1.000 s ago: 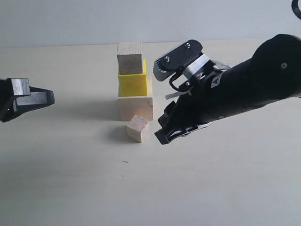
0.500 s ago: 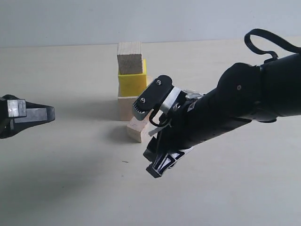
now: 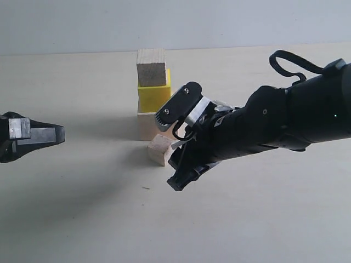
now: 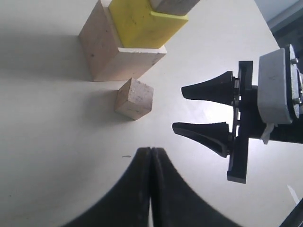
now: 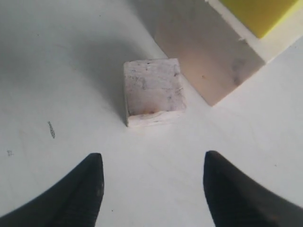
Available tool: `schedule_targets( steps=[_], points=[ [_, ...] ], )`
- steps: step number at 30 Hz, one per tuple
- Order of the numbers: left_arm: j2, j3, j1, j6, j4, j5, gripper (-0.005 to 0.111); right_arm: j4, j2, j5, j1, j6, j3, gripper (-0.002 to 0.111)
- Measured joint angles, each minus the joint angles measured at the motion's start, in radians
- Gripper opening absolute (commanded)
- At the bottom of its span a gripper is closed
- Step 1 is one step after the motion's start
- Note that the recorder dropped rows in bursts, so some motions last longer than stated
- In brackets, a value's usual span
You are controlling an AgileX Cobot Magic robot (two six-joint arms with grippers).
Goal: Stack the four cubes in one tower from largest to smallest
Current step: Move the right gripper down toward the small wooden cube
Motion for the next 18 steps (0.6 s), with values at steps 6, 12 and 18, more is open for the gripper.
schedule_targets(
  steps=[6, 12, 18],
  points=[
    [0.0, 0.0, 0.0, 0.004, 0.0, 0.0, 0.0, 0.0, 0.0, 0.004, 0.0, -0.002, -0.025, 0.06],
    [0.0, 0.0, 0.0, 0.007, 0.0, 0.0, 0.0, 0.0, 0.0, 0.02, 0.0, -0.004, -0.085, 0.06],
    [0.0, 0.0, 0.0, 0.01, 0.0, 0.0, 0.0, -0.002, 0.0, 0.039, 0.0, -0.004, -0.085, 0.065]
  ],
)
